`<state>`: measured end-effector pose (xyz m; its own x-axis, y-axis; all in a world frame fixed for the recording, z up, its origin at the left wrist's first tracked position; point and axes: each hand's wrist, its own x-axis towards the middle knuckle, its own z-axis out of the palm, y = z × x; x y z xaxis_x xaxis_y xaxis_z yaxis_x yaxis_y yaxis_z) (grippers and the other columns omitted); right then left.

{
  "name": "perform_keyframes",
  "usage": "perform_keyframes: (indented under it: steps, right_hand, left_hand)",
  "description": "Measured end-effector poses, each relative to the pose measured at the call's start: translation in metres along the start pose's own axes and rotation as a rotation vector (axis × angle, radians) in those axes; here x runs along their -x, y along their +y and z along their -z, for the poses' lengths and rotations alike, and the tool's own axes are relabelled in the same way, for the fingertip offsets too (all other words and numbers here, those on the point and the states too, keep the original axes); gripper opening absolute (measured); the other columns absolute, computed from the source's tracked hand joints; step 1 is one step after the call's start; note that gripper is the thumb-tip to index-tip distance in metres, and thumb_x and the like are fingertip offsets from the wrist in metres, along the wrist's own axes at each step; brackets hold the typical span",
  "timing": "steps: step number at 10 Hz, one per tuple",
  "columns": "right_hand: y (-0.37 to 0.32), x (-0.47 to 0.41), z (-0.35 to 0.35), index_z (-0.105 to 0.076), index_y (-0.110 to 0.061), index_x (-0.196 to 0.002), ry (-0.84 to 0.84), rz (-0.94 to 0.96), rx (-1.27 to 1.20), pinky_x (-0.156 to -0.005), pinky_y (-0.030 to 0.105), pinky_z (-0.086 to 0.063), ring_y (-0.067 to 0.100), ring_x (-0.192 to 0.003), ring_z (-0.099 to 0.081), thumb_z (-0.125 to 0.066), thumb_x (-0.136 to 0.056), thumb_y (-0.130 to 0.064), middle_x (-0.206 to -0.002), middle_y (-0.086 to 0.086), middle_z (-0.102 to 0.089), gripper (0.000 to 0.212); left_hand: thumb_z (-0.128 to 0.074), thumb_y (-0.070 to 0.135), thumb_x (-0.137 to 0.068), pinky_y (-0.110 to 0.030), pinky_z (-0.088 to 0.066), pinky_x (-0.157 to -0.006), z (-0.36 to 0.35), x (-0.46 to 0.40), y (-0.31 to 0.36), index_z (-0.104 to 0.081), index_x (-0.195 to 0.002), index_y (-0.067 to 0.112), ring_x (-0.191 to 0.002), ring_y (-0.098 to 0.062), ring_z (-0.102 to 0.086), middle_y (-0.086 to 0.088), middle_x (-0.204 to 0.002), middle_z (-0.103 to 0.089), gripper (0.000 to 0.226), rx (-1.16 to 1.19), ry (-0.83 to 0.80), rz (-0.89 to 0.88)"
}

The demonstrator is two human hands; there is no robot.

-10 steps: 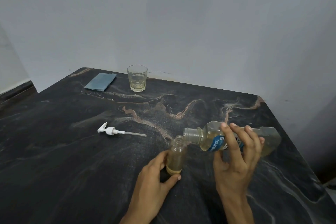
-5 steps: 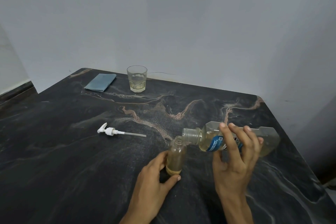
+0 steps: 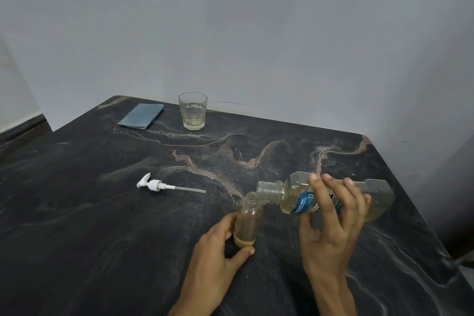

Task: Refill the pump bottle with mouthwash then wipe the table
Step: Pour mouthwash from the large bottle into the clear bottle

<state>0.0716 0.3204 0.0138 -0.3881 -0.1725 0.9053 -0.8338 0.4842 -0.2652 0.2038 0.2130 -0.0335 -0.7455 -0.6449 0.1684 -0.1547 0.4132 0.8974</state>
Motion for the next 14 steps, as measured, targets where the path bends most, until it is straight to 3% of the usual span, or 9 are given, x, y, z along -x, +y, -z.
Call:
perform_keyframes:
  steps: [3, 5, 14]
  right_hand:
    - [0.0005, 0.0005, 0.0005, -0.048, -0.019, -0.124, -0.002, -0.017, 0.003, -0.119, 0.031, -0.006, 0.016, -0.128, -0.029, -0.082, -0.05, 0.02, -0.122, 0.003, -0.045, 0.091]
    - [-0.0019, -0.001, 0.0019, -0.047, -0.018, -0.124, -0.014, -0.019, 0.005, -0.119, 0.031, -0.006, 0.028, -0.121, -0.037, -0.081, -0.048, 0.022, -0.122, 0.003, -0.045, 0.093]
    - [-0.0046, -0.001, 0.0019, -0.047, -0.019, -0.123, -0.014, -0.031, 0.006, -0.119, 0.03, -0.004, 0.026, -0.123, -0.035, -0.082, -0.05, 0.02, -0.121, 0.004, -0.044, 0.09]
  left_hand:
    - [-0.081, 0.02, -0.071, -0.031, -0.05, -0.096, 0.0001, 0.0003, 0.0004, -0.056, -0.117, 0.035, -0.106, 0.006, -0.06, 0.016, -0.11, -0.067, 0.054, -0.007, 0.005, 0.007]
    - [-0.08, 0.019, -0.071, -0.03, -0.049, -0.097, 0.0001, -0.0001, 0.0014, -0.057, -0.118, 0.031, -0.106, 0.008, -0.059, 0.014, -0.11, -0.067, 0.054, -0.011, 0.003, 0.008]
    - [-0.08, 0.022, -0.072, -0.027, -0.049, -0.096, 0.0011, 0.0001, 0.0022, -0.056, -0.118, 0.033, -0.106, 0.009, -0.059, 0.016, -0.111, -0.067, 0.054, -0.013, -0.002, -0.004]
